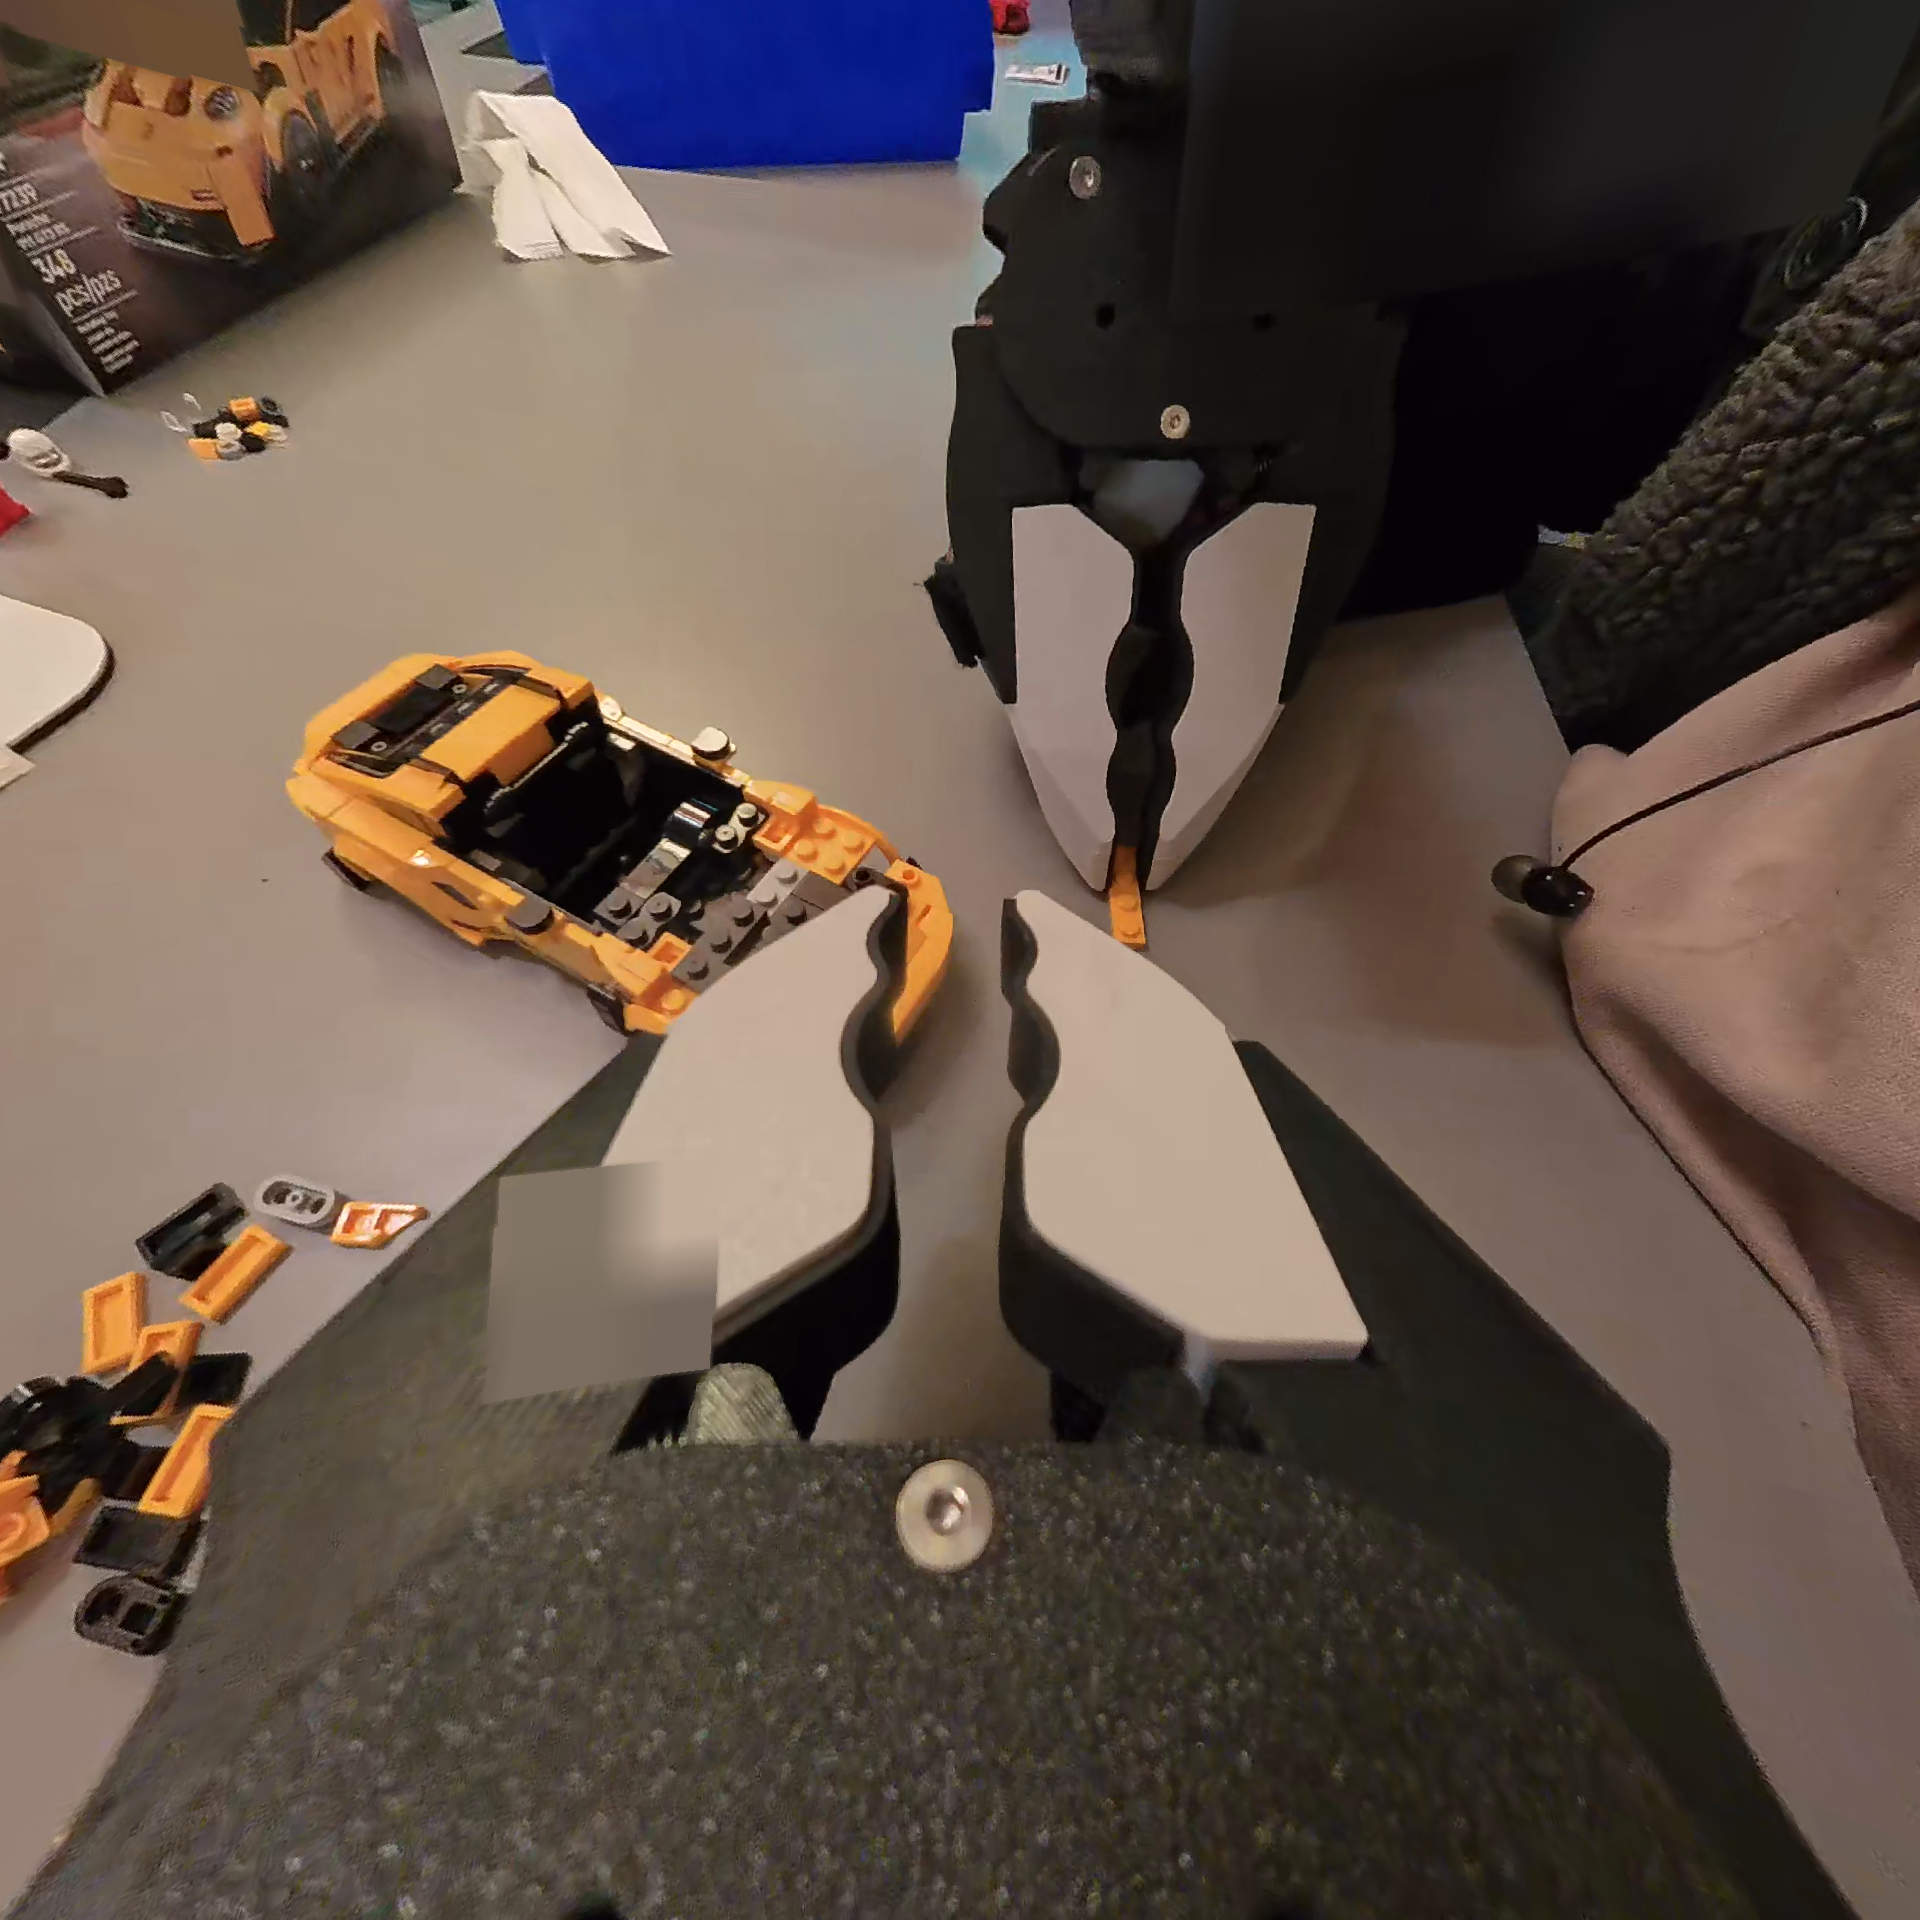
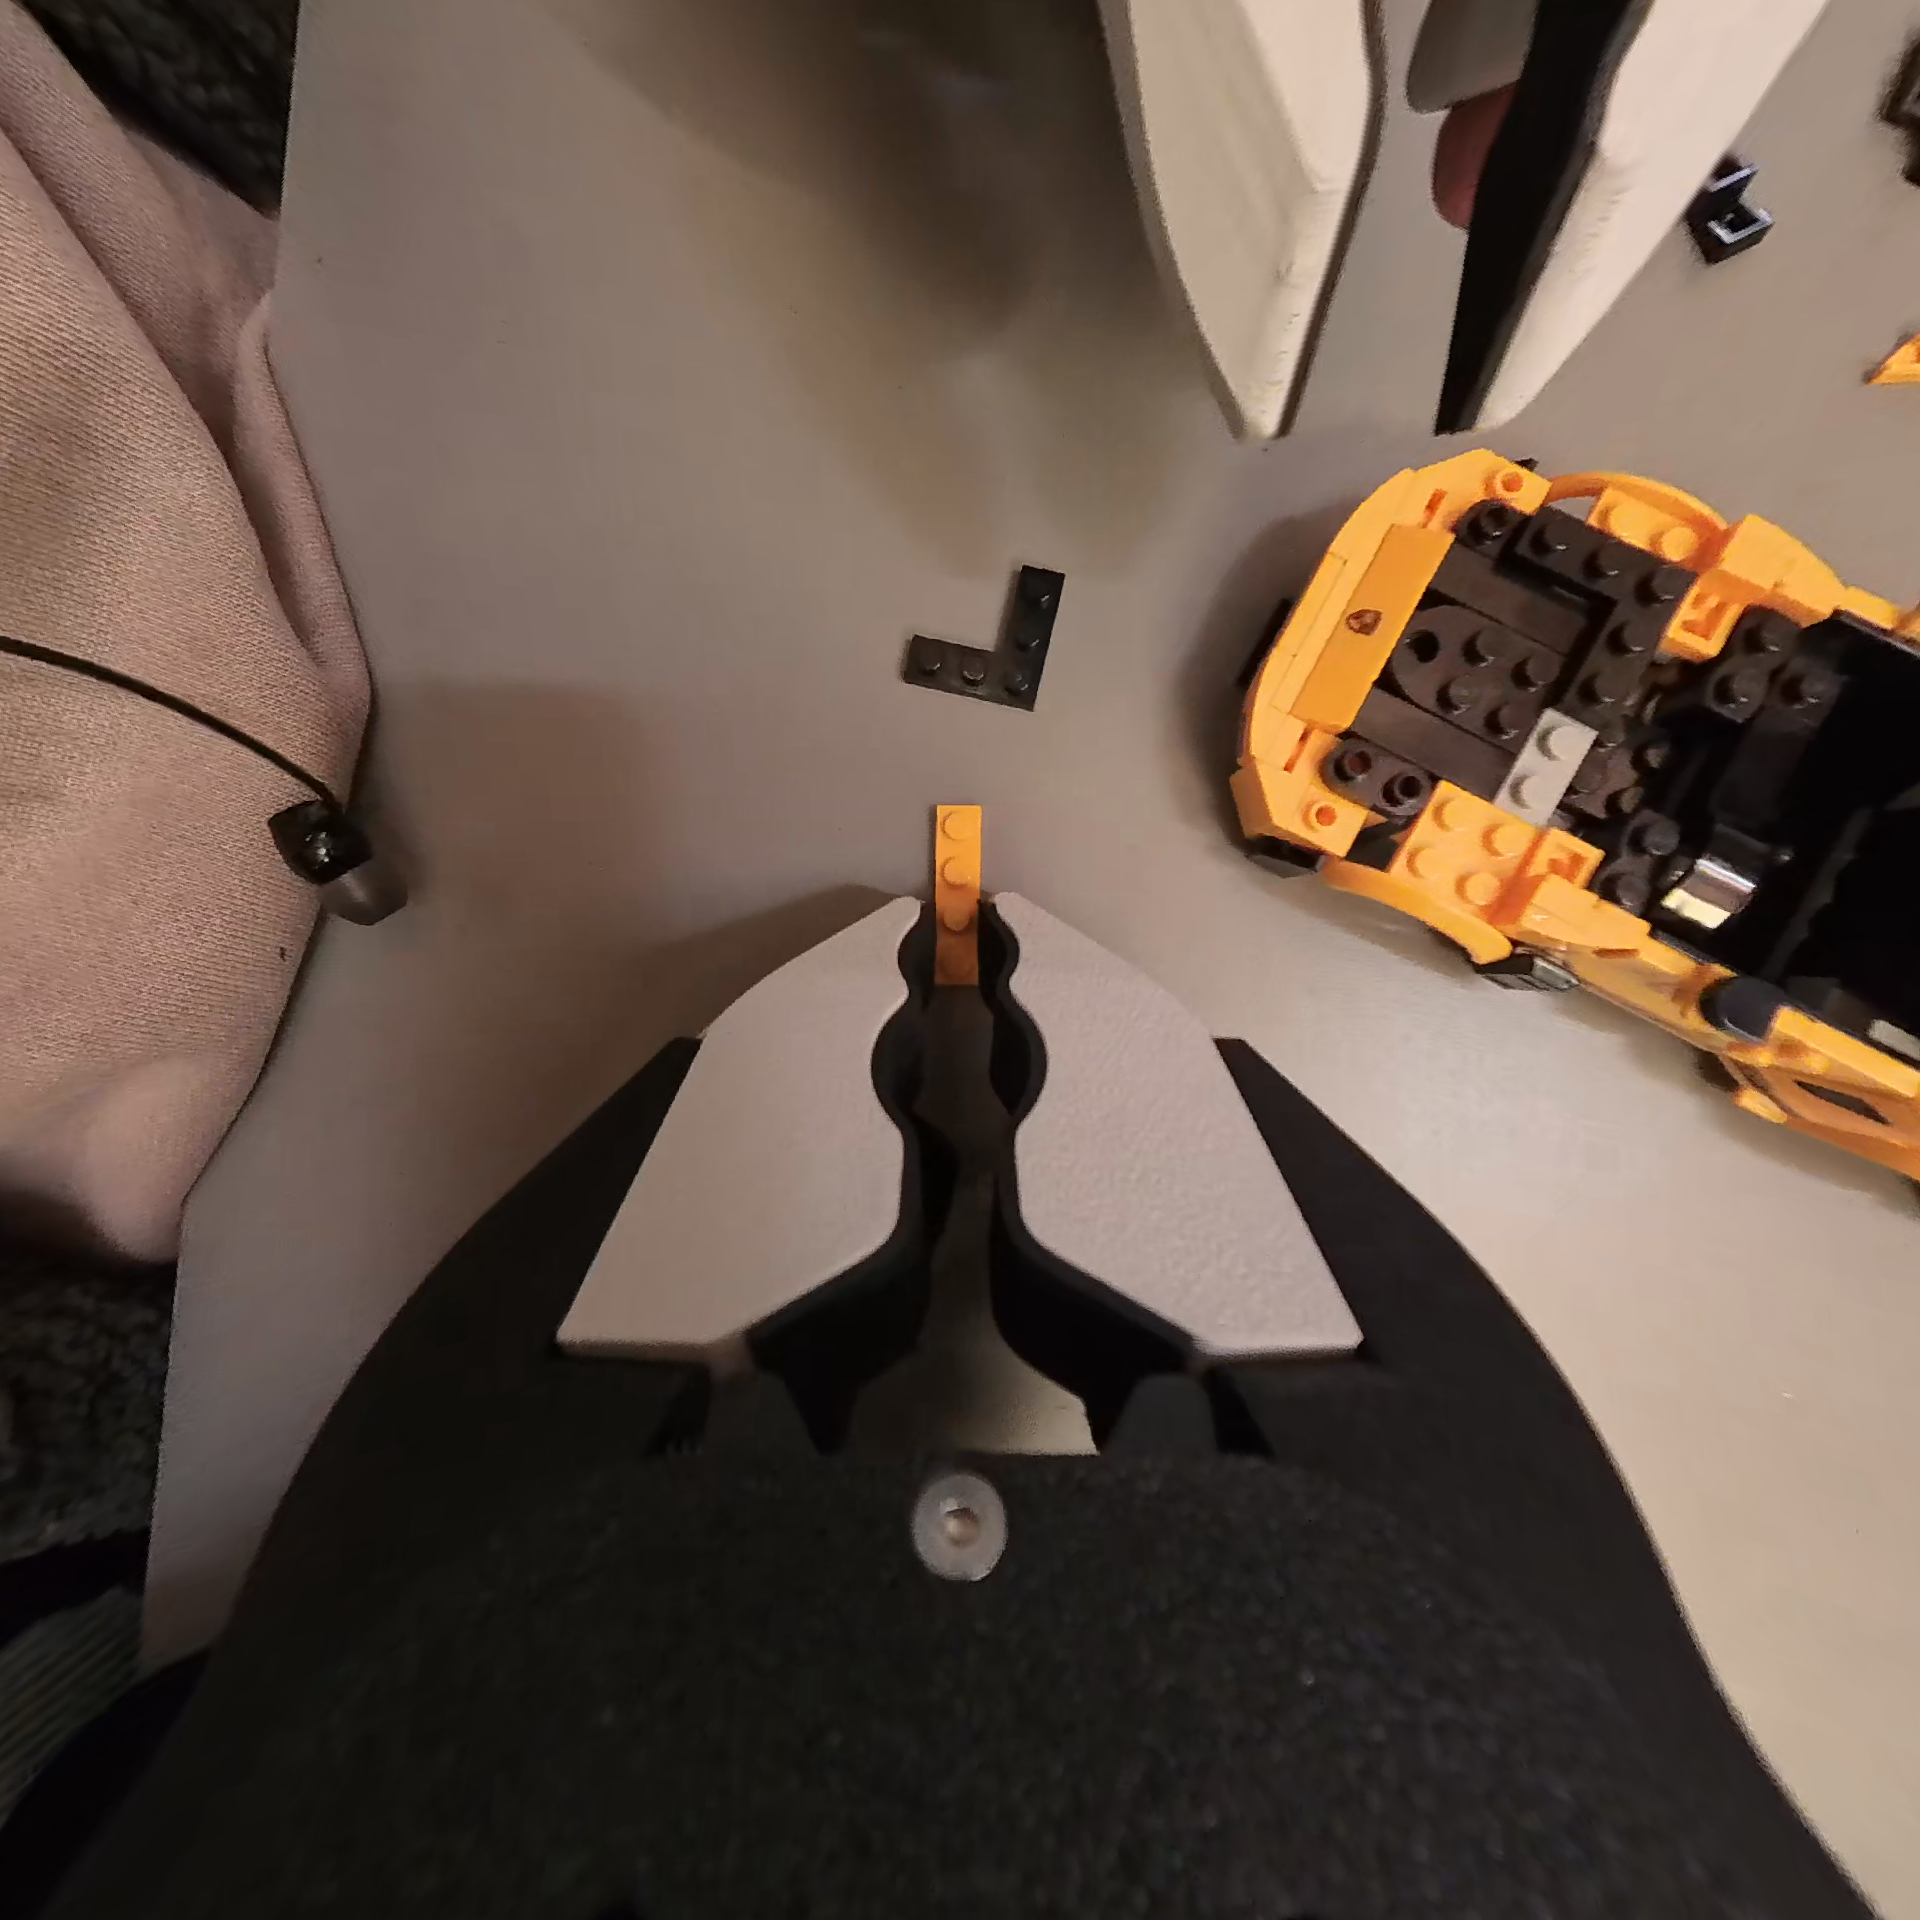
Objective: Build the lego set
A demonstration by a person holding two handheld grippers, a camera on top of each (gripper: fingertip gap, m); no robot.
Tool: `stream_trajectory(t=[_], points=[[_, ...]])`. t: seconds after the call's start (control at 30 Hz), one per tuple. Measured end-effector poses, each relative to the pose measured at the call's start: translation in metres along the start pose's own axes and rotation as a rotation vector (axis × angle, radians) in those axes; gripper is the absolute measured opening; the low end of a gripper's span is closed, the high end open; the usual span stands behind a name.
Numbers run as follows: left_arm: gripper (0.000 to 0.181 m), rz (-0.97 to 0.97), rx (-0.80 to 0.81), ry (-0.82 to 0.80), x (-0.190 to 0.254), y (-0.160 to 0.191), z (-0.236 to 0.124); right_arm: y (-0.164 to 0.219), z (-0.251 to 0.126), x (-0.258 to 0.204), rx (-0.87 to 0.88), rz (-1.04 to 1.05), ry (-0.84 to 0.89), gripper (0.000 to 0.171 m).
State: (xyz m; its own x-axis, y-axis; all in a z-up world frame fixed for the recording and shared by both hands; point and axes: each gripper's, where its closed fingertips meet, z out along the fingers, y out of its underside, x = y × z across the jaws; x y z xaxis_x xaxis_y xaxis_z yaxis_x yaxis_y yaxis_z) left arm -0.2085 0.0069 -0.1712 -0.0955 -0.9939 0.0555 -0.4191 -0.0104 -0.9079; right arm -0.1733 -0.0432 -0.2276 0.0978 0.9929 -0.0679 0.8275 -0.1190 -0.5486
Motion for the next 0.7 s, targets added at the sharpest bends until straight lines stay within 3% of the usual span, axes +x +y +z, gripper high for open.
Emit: stream_trajectory(t=[0.7], points=[[0.018, 0.001, -0.024, 0.006, 0.0, 0.004, 0.002, 0.007, -0.006, 0.013, 0.033, 0.035, 0.041, 0.007]])
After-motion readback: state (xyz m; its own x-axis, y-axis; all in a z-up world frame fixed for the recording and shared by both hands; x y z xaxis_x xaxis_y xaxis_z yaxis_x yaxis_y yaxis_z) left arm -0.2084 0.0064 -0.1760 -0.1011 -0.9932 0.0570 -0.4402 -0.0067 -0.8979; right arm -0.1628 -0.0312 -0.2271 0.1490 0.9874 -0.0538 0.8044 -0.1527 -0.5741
